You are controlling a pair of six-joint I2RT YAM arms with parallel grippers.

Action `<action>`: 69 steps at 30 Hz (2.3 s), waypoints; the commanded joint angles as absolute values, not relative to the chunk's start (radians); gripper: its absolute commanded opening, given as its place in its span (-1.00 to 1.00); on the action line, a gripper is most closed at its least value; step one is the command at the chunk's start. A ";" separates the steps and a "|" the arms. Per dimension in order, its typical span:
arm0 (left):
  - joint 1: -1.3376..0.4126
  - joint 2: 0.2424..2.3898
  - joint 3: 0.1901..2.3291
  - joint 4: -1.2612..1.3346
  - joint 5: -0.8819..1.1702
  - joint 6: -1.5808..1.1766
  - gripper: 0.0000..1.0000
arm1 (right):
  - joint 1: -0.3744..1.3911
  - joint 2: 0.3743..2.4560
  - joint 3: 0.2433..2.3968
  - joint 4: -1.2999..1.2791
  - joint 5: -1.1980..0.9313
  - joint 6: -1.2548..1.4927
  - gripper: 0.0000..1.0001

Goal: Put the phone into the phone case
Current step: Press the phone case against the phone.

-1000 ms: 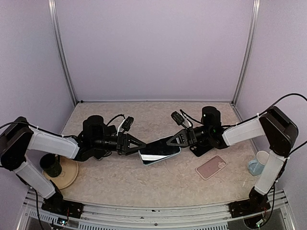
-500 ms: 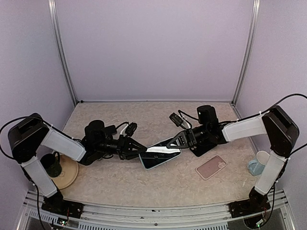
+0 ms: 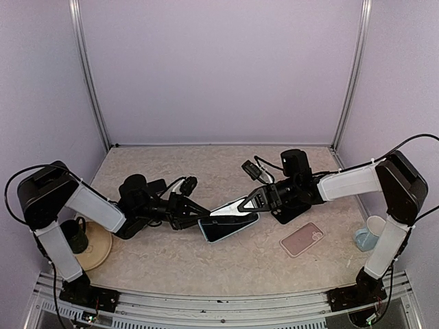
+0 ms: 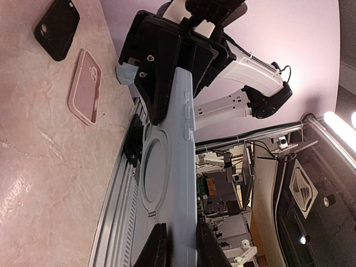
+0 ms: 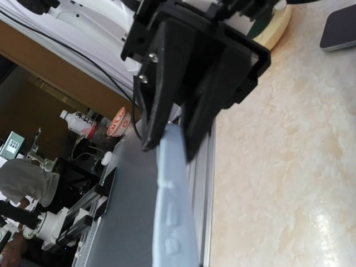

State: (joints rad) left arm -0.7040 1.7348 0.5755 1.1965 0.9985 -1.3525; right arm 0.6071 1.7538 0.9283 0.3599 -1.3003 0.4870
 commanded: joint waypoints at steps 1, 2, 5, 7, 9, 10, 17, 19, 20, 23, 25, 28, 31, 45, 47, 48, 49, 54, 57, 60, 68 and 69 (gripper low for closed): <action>-0.738 1.748 0.587 1.469 1.056 -1.457 -0.79 | 0.615 1.759 0.951 0.326 -1.158 0.463 -1.00; -0.738 1.754 0.588 1.486 1.057 -1.468 -0.83 | 0.615 1.761 0.955 0.320 -1.155 0.459 -1.00; -0.735 1.766 0.592 1.460 1.049 -1.445 -1.00 | 0.614 1.765 0.969 0.292 -1.147 0.454 -1.00; -0.731 1.759 0.595 1.379 1.033 -1.387 -1.00 | 0.615 1.768 0.983 0.273 -1.145 0.460 -1.00; -0.725 1.730 0.604 1.211 1.002 -1.275 -1.00 | 0.615 1.772 0.995 0.249 -1.141 0.468 -1.00; -0.724 1.706 0.622 1.096 0.978 -1.196 -1.00 | 0.615 1.773 0.999 0.241 -1.144 0.475 -1.00; -0.736 1.536 0.707 0.554 0.773 -0.835 -1.00 | 0.615 1.762 0.994 0.256 -1.155 0.520 -0.76; -0.737 1.521 0.704 0.551 0.772 -0.828 -1.00 | 0.615 1.761 0.985 0.285 -1.164 0.543 -0.72; -0.738 1.522 0.702 0.551 0.770 -0.828 -1.00 | 0.615 1.762 0.980 0.301 -1.171 0.558 -0.72; -0.741 1.527 0.698 0.556 0.767 -0.824 -1.00 | 0.615 1.766 0.966 0.361 -1.194 0.598 -0.86; -0.742 1.529 0.696 0.559 0.765 -0.823 -1.00 | 0.615 1.769 0.958 0.389 -1.206 0.614 -1.00; -0.741 1.521 0.695 0.560 0.761 -0.822 -0.69 | 0.615 1.769 0.947 0.425 -1.215 0.634 -1.00; -0.741 1.515 0.691 0.564 0.762 -0.826 -0.42 | 0.615 1.762 0.938 0.463 -1.217 0.650 -1.00; -0.744 1.487 0.632 0.668 0.803 -0.883 0.13 | 0.592 1.729 0.902 0.659 -1.200 0.763 -1.00; -0.749 1.493 0.629 0.683 0.806 -0.887 0.14 | 0.589 1.728 0.900 0.687 -1.197 0.785 -1.00; -0.752 1.497 0.629 0.688 0.809 -0.889 0.14 | 0.586 1.727 0.895 0.707 -1.197 0.799 -1.00; -0.754 1.499 0.629 0.690 0.808 -0.891 0.15 | 0.585 1.725 0.888 0.740 -1.197 0.819 -1.00; -0.761 1.509 0.632 0.700 0.809 -0.895 0.16 | 0.581 1.715 0.880 0.812 -1.198 0.864 -1.00; -0.761 1.512 0.634 0.707 0.808 -0.898 0.15 | 0.580 1.717 0.889 0.796 -1.193 0.856 -1.00; -0.764 1.515 0.633 0.714 0.811 -0.899 0.10 | 0.575 1.716 0.887 0.792 -1.177 0.852 -1.00; -0.767 1.529 0.634 0.750 0.825 -0.919 -0.14 | 0.563 1.711 0.884 0.790 -1.145 0.850 -1.00; -0.767 1.531 0.634 0.753 0.827 -0.921 -0.15 | 0.559 1.708 0.881 0.790 -1.140 0.851 -1.00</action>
